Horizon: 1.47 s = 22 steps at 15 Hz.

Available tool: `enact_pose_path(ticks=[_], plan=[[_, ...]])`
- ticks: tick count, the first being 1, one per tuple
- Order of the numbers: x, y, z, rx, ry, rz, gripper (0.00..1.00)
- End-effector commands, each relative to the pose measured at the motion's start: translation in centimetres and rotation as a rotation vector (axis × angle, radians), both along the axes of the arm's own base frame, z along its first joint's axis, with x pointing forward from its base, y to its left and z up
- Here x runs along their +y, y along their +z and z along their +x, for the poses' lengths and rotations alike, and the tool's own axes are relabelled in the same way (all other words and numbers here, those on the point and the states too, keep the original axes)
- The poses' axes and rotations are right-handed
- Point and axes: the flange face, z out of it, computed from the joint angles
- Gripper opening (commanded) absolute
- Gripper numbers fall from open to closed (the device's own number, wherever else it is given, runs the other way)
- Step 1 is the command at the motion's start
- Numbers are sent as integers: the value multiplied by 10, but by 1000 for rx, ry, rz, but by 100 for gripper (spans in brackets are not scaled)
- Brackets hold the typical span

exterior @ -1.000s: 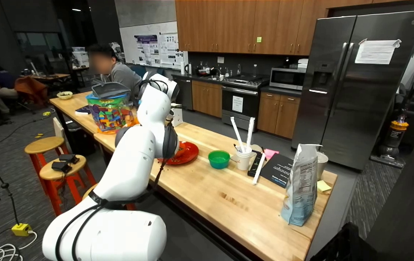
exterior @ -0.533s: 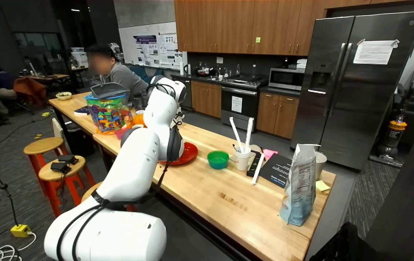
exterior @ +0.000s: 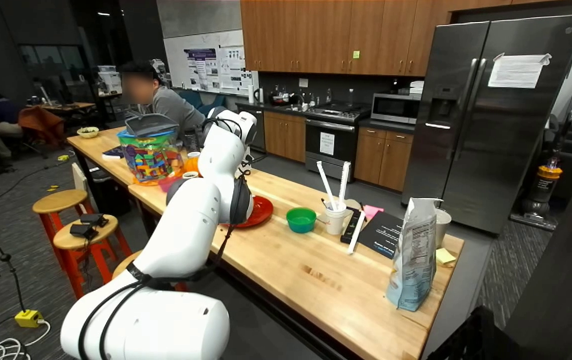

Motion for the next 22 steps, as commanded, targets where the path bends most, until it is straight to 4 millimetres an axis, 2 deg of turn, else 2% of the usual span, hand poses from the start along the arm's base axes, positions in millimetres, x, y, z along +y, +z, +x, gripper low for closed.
enact_pose_path(ticks=[1,6,10,17,18,22], plan=[[15,24,-12,-33,76,25,6],[50,54,-41,-25,128,40,6],[70,76,-60,-5,81,26,6],[71,95,-75,73,-101,-126,6],[72,96,-77,69,-98,-132,6],[76,107,-85,-43,120,-84,6]])
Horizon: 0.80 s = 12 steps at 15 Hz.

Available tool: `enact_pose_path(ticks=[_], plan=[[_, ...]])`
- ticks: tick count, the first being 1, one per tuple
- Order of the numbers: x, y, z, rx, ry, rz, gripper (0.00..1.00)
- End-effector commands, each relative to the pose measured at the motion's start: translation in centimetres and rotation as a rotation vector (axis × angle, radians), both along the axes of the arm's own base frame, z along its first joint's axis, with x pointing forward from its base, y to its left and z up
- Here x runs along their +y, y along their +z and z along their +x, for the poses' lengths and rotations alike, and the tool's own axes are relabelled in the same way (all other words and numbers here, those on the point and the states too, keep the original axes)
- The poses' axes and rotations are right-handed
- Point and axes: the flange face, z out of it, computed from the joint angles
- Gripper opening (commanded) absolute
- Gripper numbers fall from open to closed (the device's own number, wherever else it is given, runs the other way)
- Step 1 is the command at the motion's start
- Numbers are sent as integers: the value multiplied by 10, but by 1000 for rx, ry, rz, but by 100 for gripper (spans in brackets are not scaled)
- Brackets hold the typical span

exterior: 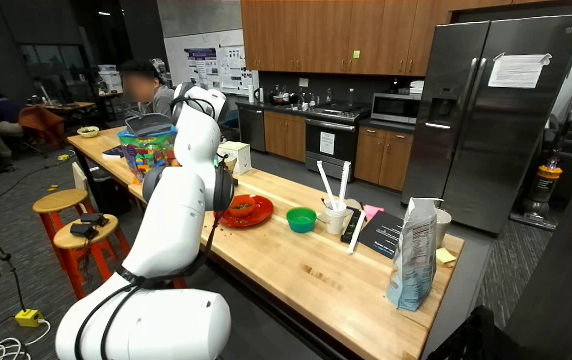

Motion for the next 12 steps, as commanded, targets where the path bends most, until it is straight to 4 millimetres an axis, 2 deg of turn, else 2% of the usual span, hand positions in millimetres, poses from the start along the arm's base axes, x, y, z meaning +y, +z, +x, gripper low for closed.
enact_pose_path(ticks=[1,4,5,6,7,12], plan=[[-1,21,-12,-71,185,8,6],[-1,25,-16,-107,348,44,6],[-8,24,-11,-120,402,63,6],[-22,18,1,-127,454,85,6],[-3,16,-9,-115,371,69,24],[-22,11,4,-124,433,94,24]])
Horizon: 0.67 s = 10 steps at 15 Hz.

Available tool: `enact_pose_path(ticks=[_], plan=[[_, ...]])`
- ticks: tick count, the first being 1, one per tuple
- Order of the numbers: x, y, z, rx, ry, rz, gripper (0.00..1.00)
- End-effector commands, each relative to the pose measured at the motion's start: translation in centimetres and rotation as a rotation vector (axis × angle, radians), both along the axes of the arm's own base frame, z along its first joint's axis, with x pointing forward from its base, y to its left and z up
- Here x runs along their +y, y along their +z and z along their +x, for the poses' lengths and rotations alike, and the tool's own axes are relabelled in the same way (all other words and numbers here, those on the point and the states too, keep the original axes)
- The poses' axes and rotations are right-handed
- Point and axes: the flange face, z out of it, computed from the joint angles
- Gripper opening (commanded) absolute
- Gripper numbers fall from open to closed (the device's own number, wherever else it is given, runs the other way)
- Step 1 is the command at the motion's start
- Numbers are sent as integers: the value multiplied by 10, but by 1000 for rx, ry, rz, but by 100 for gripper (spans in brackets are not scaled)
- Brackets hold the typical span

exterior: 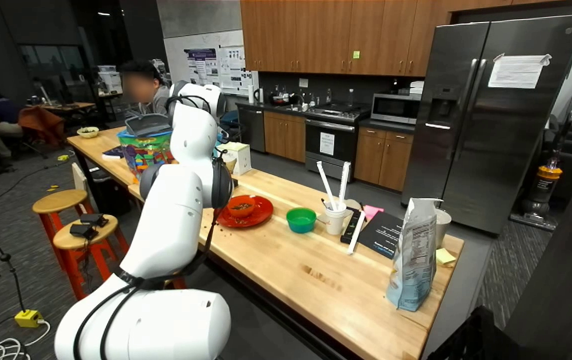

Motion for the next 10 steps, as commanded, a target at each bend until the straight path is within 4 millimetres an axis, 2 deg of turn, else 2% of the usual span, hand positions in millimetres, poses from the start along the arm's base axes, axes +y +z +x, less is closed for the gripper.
enact_pose_path(ticks=[1,2,3,10], plan=[[0,0,-1,0,2,0,24],[0,0,-1,0,3,0,24],[1,0,-2,1,5,0,6],[-11,10,3,-35,-111,-88,6]])
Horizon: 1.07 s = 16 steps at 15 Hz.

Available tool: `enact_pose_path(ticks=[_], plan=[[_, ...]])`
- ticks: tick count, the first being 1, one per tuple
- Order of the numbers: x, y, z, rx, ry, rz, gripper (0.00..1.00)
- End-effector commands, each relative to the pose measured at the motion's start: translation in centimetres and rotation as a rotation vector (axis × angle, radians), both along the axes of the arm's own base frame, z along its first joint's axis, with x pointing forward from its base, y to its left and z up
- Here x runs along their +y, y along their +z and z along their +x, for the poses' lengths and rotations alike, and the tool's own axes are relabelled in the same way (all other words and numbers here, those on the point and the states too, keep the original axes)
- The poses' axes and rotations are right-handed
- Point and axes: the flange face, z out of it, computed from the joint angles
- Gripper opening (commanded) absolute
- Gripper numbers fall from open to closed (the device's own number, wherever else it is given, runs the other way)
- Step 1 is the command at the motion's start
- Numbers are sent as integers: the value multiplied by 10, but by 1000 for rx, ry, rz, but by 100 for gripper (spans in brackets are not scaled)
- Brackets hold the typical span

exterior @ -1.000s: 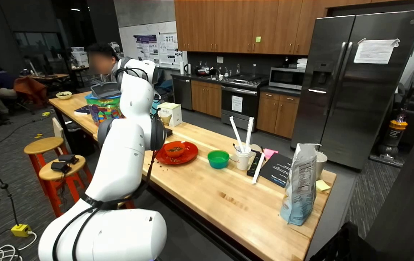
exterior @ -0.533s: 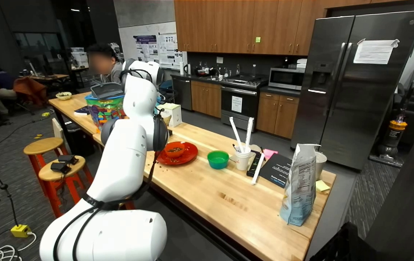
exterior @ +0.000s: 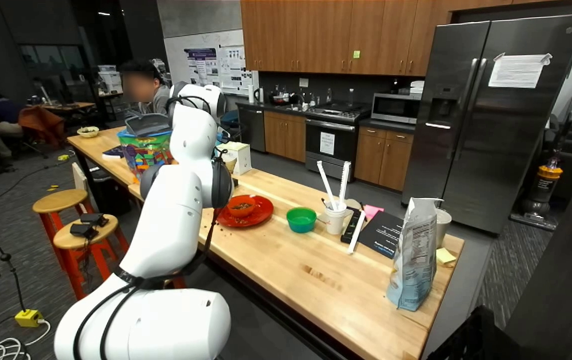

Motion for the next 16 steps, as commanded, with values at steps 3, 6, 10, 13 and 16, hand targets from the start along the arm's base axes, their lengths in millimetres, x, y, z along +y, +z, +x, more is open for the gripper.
enact_pose_path(ticks=[3,6,10,13,16], plan=[[-7,20,-1,-35,-121,-60,6],[-4,27,-2,-54,-181,-67,6],[2,31,3,-94,-308,-78,6],[12,34,9,-130,-453,-70,6],[25,31,17,-175,-553,-32,6]])
